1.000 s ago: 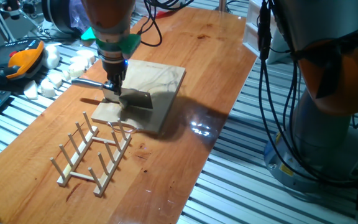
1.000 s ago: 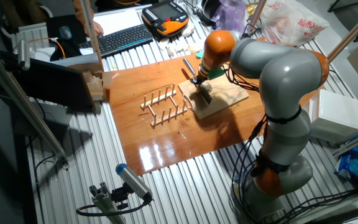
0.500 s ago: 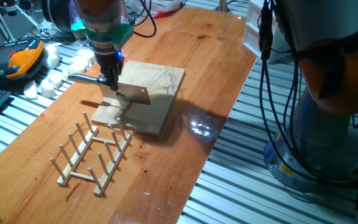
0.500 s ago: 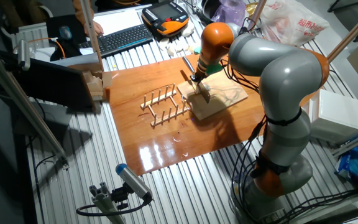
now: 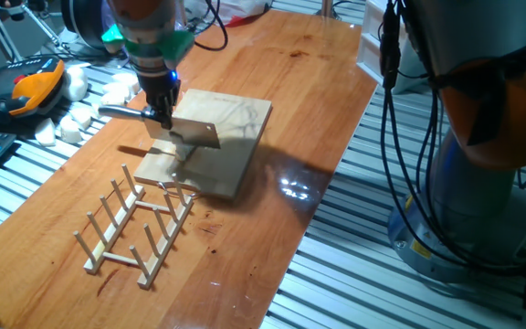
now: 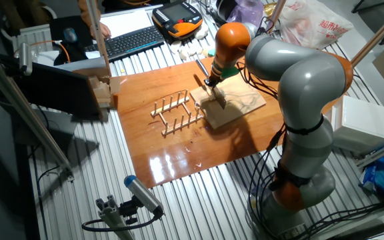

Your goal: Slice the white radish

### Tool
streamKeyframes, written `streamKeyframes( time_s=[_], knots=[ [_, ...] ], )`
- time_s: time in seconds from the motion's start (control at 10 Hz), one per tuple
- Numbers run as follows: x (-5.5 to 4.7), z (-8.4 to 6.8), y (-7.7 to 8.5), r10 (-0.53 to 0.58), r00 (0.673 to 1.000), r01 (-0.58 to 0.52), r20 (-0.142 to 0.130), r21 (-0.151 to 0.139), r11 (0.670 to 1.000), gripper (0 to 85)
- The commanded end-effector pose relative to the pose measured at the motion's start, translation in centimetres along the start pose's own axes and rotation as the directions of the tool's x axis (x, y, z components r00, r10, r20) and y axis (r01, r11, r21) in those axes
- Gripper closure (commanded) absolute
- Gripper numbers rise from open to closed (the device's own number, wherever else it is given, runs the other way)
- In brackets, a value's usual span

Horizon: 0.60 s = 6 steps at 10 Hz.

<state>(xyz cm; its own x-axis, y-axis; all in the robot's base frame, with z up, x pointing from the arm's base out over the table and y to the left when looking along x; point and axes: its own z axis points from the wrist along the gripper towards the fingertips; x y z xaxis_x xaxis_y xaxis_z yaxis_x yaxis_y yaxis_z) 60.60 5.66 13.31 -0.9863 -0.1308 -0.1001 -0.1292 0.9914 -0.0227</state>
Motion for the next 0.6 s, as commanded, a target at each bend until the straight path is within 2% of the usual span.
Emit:
streamKeyframes(
  time_s=[0.0,0.3,0.5],
  knots=[
    [0.0,0.2,-0.3,-0.006,1.000,0.006,0.005,0.003,1.000,85.0],
    [0.1,1.3,-1.1,-0.019,1.000,0.019,0.018,-0.013,1.000,85.0],
    [0.2,1.4,-1.0,-0.016,1.000,0.016,0.018,-0.015,1.000,85.0]
  ],
)
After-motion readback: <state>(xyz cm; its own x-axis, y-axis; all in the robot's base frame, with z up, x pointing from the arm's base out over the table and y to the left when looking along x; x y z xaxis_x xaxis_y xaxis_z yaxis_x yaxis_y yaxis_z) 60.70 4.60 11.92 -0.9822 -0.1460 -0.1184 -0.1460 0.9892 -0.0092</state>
